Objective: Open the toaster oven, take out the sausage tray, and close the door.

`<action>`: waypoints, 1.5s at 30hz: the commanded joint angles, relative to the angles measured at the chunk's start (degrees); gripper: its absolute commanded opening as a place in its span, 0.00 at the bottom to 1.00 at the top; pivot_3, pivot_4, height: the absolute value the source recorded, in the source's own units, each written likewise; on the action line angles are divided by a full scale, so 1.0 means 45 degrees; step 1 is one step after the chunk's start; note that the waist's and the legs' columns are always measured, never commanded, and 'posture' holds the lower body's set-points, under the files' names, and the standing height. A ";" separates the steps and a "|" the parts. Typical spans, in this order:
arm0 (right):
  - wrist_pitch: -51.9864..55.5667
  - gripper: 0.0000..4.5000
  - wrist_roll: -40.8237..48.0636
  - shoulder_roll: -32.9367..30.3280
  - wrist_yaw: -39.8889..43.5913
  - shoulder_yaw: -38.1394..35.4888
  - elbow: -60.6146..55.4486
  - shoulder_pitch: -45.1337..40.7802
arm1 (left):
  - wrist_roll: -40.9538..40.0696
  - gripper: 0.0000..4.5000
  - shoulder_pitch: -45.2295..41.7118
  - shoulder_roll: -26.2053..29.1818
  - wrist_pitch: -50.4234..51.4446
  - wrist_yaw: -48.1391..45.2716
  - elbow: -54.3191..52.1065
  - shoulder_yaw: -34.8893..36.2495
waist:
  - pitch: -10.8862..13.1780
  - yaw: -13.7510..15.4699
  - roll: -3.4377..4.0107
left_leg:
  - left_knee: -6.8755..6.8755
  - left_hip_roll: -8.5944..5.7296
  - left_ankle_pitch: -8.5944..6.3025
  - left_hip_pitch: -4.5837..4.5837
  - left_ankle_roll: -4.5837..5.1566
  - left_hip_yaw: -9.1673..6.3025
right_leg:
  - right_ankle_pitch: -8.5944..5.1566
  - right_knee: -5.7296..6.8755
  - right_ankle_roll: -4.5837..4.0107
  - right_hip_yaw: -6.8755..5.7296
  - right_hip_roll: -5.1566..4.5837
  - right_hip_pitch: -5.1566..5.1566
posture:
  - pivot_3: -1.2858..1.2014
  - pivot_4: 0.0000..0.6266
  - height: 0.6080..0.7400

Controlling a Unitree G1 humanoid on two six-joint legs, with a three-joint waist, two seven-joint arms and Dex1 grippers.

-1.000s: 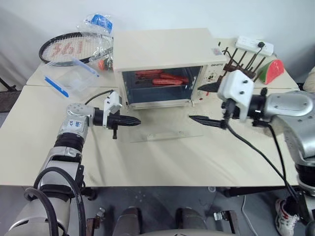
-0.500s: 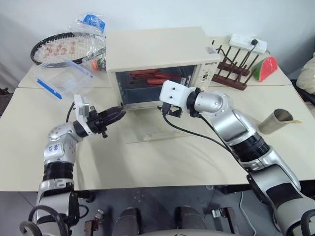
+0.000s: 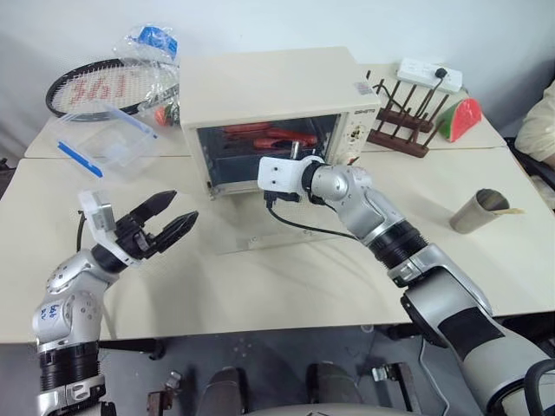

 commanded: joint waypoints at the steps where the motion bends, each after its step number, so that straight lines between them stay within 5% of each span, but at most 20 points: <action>1: -0.0343 1.00 -0.0394 0.0318 -0.0255 -0.0109 0.0450 -0.0536 | -0.0374 1.00 0.0270 0.0070 -0.0040 0.0296 -0.0809 0.0145 | 0.0001 0.0024 0.0001 | 0.0000 -0.0001 0.0000 0.0000 0.0000 0.0000 | 0.0000 0.0001 0.0000 0.0001 0.0000 0.0000 | 0.52 0.24 1.00; 12: -0.1377 1.00 -0.1116 0.0936 -0.1152 -0.0025 0.2825 -0.1468 | -0.0416 1.00 0.0322 -0.0060 -0.0189 0.0791 -0.0978 -0.0050 | 0.0001 -0.0001 0.0002 | -0.0001 0.0000 0.0002 0.0002 -0.0004 0.0001 | 0.0000 0.0003 -0.0001 0.0002 0.0001 0.0000 | 0.52 0.24 1.00; 23: -0.1342 1.00 -0.0865 0.0668 0.0860 -0.0288 0.0981 -0.0753 | -0.0344 1.00 0.0217 -0.0047 -0.0328 0.0904 -0.0771 -0.0134 | 0.0002 -0.0001 0.0003 | -0.0004 0.0000 0.0002 0.0002 -0.0004 0.0001 | 0.0000 0.0002 -0.0001 0.0003 0.0000 0.0000 | 0.52 0.24 1.00; 28: -0.1313 1.00 -0.1173 0.0813 0.0266 -0.0296 0.2115 -0.0945 | -0.0227 1.00 0.0075 -0.0116 -0.0493 0.0949 -0.0603 -0.0285 | 0.0002 0.0010 0.0003 | -0.0003 0.0000 0.0002 0.0004 -0.0005 0.0001 | 0.0000 0.0003 -0.0001 0.0003 0.0000 0.0002 | 0.52 0.24 1.00; 37: -0.1363 0.45 -0.1488 0.0869 -0.0278 -0.0202 0.3050 -0.1245 | -0.0142 1.00 0.0028 -0.0044 -0.0695 0.0992 -0.0387 -0.0412 | 0.0002 0.0014 0.0003 | 0.0000 0.0000 0.0002 0.0006 -0.0005 0.0000 | 0.0000 0.0003 -0.0001 0.0003 0.0001 0.0006 | 0.52 0.24 1.00; 45: -0.1247 0.45 -0.2002 0.0908 -0.1099 -0.0215 0.3904 -0.1727 | 0.0001 1.00 -0.0262 -0.0008 -0.0881 0.0974 0.0031 -0.0562 | 0.0002 0.0032 0.0003 | 0.0000 -0.0001 0.0002 0.0005 -0.0006 0.0001 | 0.0000 0.0002 -0.0001 0.0004 0.0000 0.0006 | 0.52 0.24 1.00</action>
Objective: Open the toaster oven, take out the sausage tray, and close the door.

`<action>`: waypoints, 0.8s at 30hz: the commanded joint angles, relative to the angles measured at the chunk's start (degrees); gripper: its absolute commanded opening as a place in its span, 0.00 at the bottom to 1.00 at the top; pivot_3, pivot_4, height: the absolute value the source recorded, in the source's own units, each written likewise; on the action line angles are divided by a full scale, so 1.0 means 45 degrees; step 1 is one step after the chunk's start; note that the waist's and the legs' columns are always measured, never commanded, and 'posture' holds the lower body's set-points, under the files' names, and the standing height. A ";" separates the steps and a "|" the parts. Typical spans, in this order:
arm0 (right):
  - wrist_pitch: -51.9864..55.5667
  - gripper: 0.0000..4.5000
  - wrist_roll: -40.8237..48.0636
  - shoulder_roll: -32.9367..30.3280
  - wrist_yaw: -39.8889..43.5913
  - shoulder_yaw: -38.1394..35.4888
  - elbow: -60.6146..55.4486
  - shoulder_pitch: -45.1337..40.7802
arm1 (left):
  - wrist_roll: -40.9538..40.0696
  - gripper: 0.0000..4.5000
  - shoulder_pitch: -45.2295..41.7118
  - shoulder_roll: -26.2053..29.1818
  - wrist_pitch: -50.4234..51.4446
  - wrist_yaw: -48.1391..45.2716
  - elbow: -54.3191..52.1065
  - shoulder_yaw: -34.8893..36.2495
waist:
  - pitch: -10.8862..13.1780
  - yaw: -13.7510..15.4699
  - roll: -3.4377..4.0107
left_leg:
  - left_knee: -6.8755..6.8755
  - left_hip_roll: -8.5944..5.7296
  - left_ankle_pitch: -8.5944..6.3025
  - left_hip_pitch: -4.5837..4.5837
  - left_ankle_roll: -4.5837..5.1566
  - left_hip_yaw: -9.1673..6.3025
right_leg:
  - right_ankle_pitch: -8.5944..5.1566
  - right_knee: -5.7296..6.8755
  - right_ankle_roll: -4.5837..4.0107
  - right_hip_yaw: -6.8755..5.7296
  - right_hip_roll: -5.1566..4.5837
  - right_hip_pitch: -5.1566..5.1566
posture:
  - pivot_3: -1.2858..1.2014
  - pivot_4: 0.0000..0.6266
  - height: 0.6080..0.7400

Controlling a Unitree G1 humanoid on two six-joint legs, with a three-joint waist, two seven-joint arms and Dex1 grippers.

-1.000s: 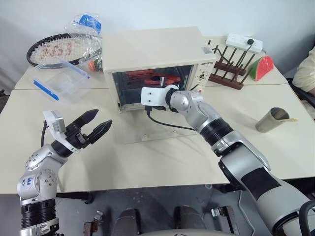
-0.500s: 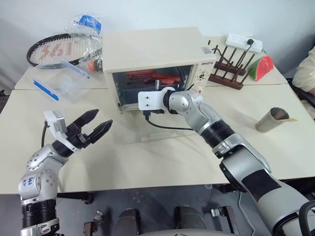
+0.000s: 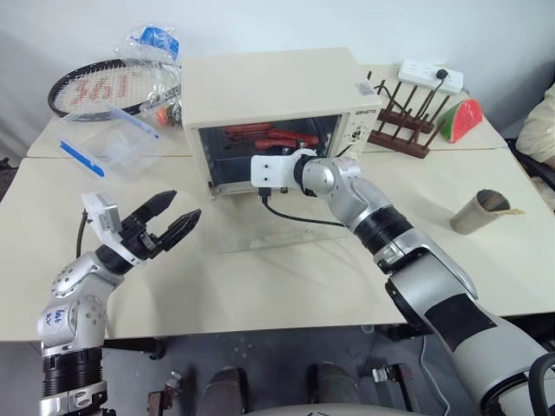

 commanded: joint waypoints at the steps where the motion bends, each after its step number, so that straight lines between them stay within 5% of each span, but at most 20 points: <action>1: 0.0166 0.45 -0.0379 0.0010 -0.0584 0.0030 0.0693 -0.0387 | 0.0046 1.00 -0.0224 0.0114 -0.0331 -0.0014 -0.0035 0.0035 | 0.0000 0.0009 0.0000 | 0.0000 0.0000 0.0000 0.0000 0.0000 0.0000 | 0.0000 0.0000 0.0000 0.0000 0.0000 0.0000 | 0.52 0.24 1.00; 10: 0.0065 0.45 -0.0539 0.0358 -0.1192 -0.0012 0.1611 -0.0948 | 0.0145 1.00 -0.0410 0.0160 -0.0434 -0.0095 0.0241 -0.0014 | 0.0002 -0.0035 0.0003 | -0.0004 0.0001 0.0002 0.0000 -0.0002 0.0002 | 0.0000 -0.0001 0.0000 -0.0001 0.0000 -0.0002 | 0.52 0.24 1.00; 18: -0.0251 0.00 -0.0952 0.0217 -0.1367 0.0255 0.0907 -0.0778 | 0.0110 1.00 -0.0420 0.0158 -0.0433 -0.0068 0.0305 0.0019 | 0.0001 -0.0048 0.0002 | -0.0007 0.0002 0.0002 0.0000 -0.0002 0.0001 | 0.0000 -0.0001 0.0000 -0.0001 0.0000 -0.0002 | 0.52 0.24 1.00; 24: 0.0184 0.00 -0.1414 -0.0106 -0.1233 0.0337 -0.1206 0.0158 | -0.0013 1.00 -0.0448 0.0249 -0.0305 -0.0151 0.0402 0.0110 | 0.0003 -0.0050 0.0005 | -0.0022 0.0002 0.0001 0.0001 -0.0003 -0.0001 | 0.0000 -0.0005 0.0000 -0.0003 0.0000 -0.0007 | 0.52 0.24 1.00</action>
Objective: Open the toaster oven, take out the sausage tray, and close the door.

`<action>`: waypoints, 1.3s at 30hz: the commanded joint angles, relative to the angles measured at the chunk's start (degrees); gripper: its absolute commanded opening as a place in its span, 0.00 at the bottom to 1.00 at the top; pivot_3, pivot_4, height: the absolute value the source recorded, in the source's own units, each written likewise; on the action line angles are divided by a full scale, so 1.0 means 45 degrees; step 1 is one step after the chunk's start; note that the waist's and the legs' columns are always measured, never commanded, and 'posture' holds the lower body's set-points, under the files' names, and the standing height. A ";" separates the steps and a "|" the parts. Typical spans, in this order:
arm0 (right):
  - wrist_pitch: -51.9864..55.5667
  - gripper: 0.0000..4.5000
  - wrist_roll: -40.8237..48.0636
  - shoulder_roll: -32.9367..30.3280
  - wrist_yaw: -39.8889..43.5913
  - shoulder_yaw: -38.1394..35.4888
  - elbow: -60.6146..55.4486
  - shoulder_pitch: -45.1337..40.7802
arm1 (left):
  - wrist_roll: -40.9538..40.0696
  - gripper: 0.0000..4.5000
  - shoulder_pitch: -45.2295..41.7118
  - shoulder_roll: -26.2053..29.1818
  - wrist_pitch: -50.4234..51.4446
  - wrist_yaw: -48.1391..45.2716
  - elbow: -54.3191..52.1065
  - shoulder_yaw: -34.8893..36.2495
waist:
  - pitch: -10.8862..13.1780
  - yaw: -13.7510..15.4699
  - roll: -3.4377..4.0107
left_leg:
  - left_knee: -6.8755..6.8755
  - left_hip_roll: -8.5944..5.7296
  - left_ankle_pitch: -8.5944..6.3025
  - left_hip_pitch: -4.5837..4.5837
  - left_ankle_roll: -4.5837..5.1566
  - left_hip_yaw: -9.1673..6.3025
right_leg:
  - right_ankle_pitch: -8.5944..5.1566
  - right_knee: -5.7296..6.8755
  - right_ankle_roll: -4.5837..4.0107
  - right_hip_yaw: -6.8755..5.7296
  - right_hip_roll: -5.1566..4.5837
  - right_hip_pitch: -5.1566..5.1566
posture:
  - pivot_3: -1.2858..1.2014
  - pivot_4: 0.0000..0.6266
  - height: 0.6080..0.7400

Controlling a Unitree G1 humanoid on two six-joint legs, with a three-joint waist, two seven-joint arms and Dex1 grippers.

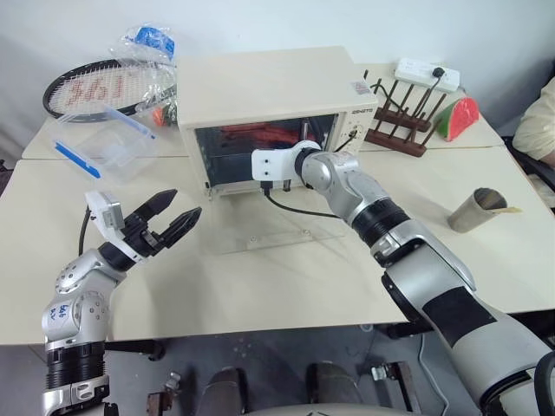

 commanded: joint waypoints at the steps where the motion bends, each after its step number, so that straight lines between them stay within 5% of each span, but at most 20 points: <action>1: 0.0396 0.00 -0.0237 -0.0162 0.0249 0.0056 -0.2077 0.0727 | -0.0195 1.00 -0.0126 0.0277 -0.0048 -0.0126 -0.0052 0.0214 | 0.0000 -0.0004 0.0000 | -0.0004 -0.0001 0.0000 0.0000 -0.0001 0.0002 | 0.0000 -0.0004 0.0000 0.0000 0.0000 -0.0002 | 0.52 0.24 1.00; 27: 0.1911 0.00 -0.2110 -0.2312 0.1998 -0.0286 -1.2174 0.6085 | -0.0622 1.00 -0.1233 0.0779 0.1776 -0.0102 0.0886 0.0140 | 0.0001 0.0035 0.0000 | -0.0013 0.0001 -0.0001 0.0004 -0.0001 0.0041 | 0.0000 -0.0035 0.0000 0.0007 0.0001 -0.0008 | 0.52 0.24 1.00; 39: 0.2161 0.00 -0.2052 -0.2723 0.3855 -0.0839 -1.4855 0.7739 | -0.0764 1.00 -0.1447 0.0897 0.2443 -0.0336 0.0979 0.0132 | 0.0001 0.0070 0.0000 | -0.0013 0.0001 -0.0001 0.0004 -0.0001 0.0045 | 0.0000 -0.0038 0.0001 0.0008 0.0000 -0.0008 | 0.52 0.24 1.00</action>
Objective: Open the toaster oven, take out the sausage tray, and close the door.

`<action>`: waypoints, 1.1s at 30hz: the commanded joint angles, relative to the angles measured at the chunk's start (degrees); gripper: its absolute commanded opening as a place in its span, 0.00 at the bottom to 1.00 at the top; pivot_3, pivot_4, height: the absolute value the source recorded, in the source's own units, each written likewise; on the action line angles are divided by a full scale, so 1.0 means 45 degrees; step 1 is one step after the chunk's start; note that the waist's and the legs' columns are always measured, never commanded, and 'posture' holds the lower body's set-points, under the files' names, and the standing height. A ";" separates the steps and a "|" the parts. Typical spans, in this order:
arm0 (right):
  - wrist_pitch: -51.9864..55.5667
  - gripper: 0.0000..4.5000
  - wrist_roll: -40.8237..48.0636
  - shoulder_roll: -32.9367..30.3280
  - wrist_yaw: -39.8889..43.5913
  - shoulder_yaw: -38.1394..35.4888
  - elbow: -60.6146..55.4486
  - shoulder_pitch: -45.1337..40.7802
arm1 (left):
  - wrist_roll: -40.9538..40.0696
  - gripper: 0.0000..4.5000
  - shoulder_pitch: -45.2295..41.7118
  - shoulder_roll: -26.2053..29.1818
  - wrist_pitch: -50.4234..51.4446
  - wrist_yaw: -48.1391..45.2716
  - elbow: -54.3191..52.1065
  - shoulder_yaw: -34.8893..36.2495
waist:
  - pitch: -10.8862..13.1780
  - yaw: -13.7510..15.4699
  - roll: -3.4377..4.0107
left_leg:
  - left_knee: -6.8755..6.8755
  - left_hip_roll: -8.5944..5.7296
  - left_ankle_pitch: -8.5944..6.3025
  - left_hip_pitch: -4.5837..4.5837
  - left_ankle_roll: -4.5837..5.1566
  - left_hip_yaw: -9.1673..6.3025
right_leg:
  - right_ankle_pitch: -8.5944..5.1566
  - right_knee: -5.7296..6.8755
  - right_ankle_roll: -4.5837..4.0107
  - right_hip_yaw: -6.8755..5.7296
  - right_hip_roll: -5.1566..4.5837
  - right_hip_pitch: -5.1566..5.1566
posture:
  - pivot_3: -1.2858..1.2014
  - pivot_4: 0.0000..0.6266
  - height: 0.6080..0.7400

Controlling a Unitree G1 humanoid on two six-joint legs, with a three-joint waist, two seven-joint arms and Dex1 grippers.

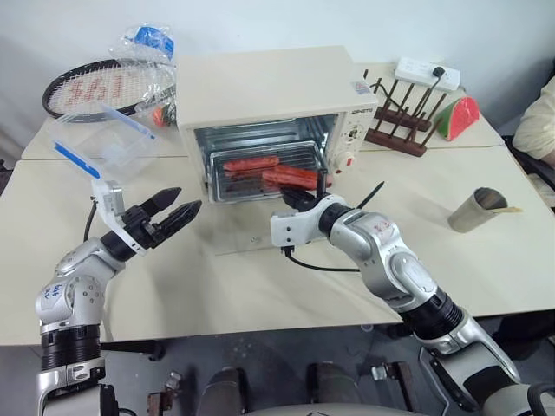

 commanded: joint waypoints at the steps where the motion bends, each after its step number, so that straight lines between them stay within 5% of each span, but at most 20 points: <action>1: -0.0269 0.00 0.0119 -0.0102 0.0515 -0.0339 -0.1592 0.0142 | -0.0303 1.00 -0.0222 0.0288 0.0202 -0.0237 -0.0073 0.0136 | 0.0000 0.0006 0.0000 | 0.0000 0.0000 0.0000 0.0000 0.0000 0.0001 | 0.0000 -0.0001 0.0000 0.0000 0.0000 0.0000 | 0.52 0.24 1.00; 21: -0.1762 0.00 0.0042 -0.1342 0.0214 -0.1684 -0.3934 0.2330 | -0.1963 1.00 0.0090 0.0405 0.3607 0.0669 -0.1253 0.0509 | 0.0000 0.0343 -0.0002 | 0.0017 0.0000 0.0000 0.0000 0.0001 0.0004 | 0.0000 0.0001 0.0000 0.0011 0.0000 0.0002 | 0.52 0.24 1.00; 33: -0.3289 0.00 0.0339 -0.1785 -0.0314 -0.2494 -0.4696 0.3864 | -0.6406 1.00 -0.0649 0.0472 0.9385 0.4560 -0.2267 0.1173 | 0.0001 0.0404 -0.0008 | 0.0037 -0.0002 0.0000 0.0001 0.0001 -0.0010 | 0.0000 0.0002 0.0000 0.0019 0.0000 0.0022 | 0.52 0.24 1.00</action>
